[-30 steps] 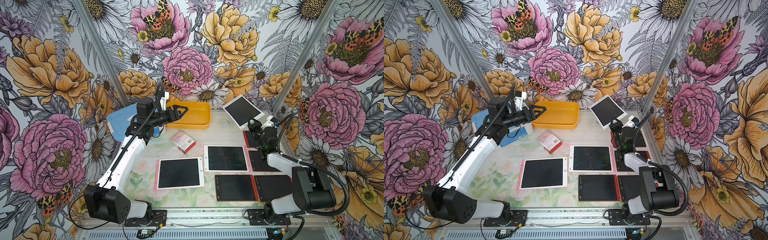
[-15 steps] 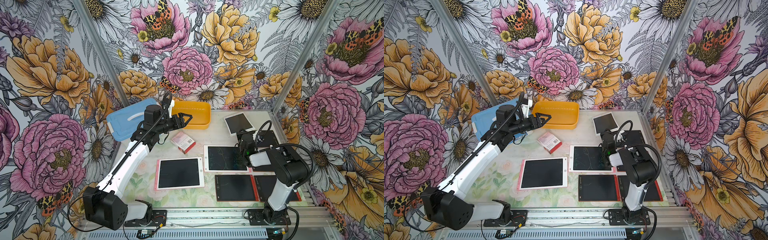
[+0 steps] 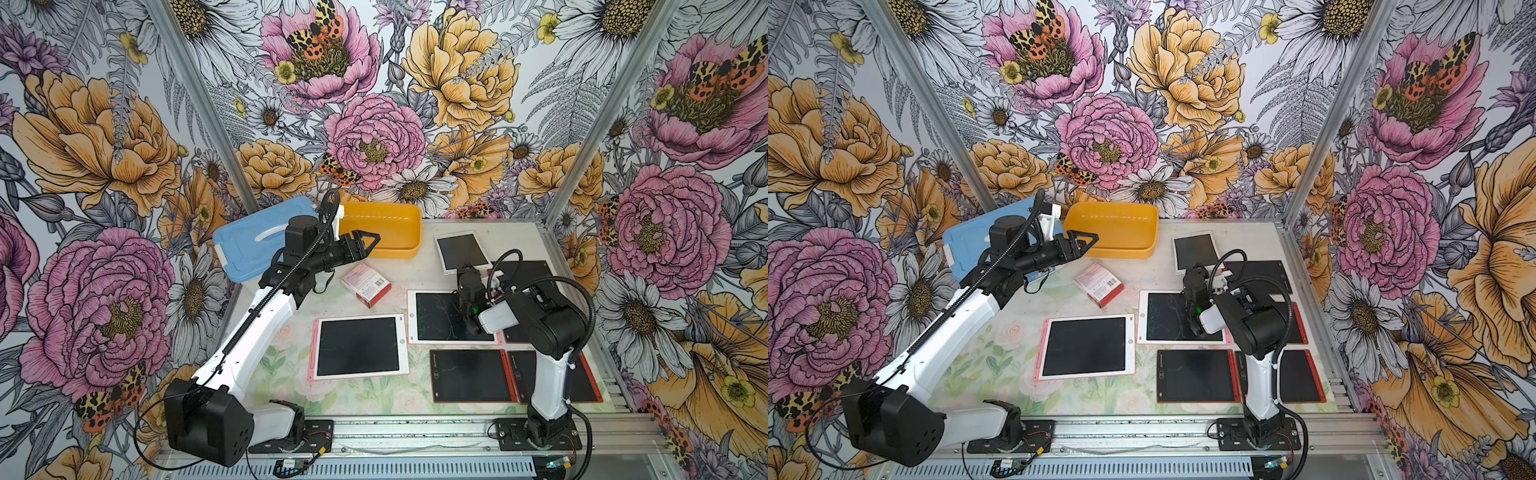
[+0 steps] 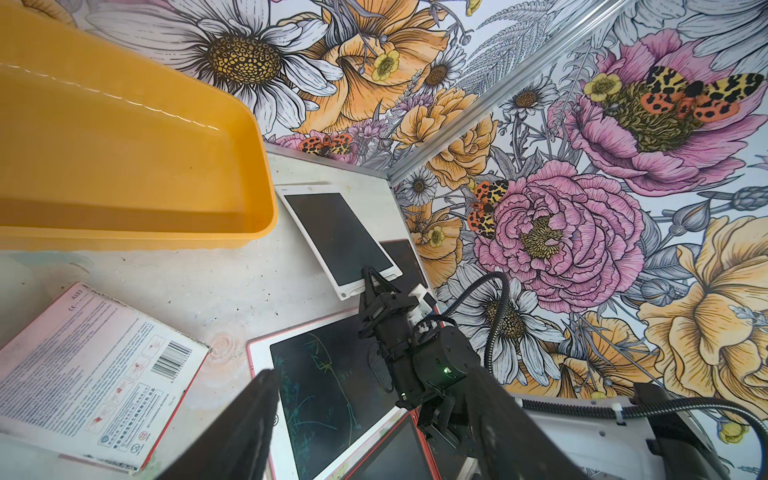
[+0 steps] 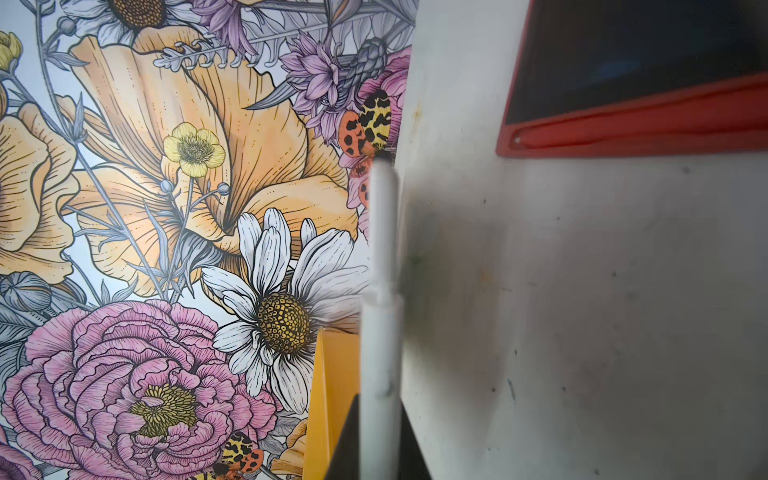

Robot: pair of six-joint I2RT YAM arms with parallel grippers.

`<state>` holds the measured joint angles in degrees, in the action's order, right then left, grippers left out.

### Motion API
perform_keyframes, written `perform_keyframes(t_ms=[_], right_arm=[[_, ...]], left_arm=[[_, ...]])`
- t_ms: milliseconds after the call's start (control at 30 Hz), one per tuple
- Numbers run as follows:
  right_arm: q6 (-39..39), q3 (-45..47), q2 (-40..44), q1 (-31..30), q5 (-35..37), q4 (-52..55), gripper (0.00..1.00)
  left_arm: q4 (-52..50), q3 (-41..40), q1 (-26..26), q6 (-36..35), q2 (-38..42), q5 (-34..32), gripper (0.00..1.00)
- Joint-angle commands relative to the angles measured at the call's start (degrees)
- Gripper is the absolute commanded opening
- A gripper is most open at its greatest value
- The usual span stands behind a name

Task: Take out the writing tablet from the storage box
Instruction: Place the writing tablet at the center of the board.

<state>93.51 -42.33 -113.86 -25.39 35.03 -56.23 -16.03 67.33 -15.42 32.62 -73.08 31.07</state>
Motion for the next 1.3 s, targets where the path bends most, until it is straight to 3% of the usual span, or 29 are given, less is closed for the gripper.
perform_keyframes(t_ms=[0, 200, 533, 633, 900, 1033, 1267], right_arm=[[4.07, -1.75, -1.33, -1.05, 4.94, -0.56, 0.0], [6.66, -5.23, -3.71, -2.81, 4.79, 1.76, 0.0], [12.43, -6.8, 0.03, -4.74, 4.78, 15.88, 0.2], [12.57, -7.11, -0.59, -5.1, 4.49, 15.3, 0.32], [11.96, -7.62, -2.42, -4.62, 2.91, 12.94, 0.37], [11.99, -7.46, -3.42, -4.48, 1.85, 10.98, 0.5], [10.89, -7.16, -1.57, -4.34, 1.54, 13.52, 0.62]], left_arm=[[2.26, -0.76, 0.73, -0.12, 2.54, 0.56, 0.74], [2.31, -1.26, 0.9, 0.05, 2.83, 1.27, 0.74], [2.49, -2.7, 2.14, 0.28, 4.47, 1.14, 0.74], [2.66, -2.83, 2.24, 0.47, 4.46, 1.2, 0.74], [2.84, -3.26, 2.6, 0.68, 4.53, 1.1, 0.74], [3.0, -3.46, 2.76, 0.69, 4.54, 1.11, 0.74], [3.11, -3.72, 3.11, 0.84, 4.53, 1.05, 0.74]])
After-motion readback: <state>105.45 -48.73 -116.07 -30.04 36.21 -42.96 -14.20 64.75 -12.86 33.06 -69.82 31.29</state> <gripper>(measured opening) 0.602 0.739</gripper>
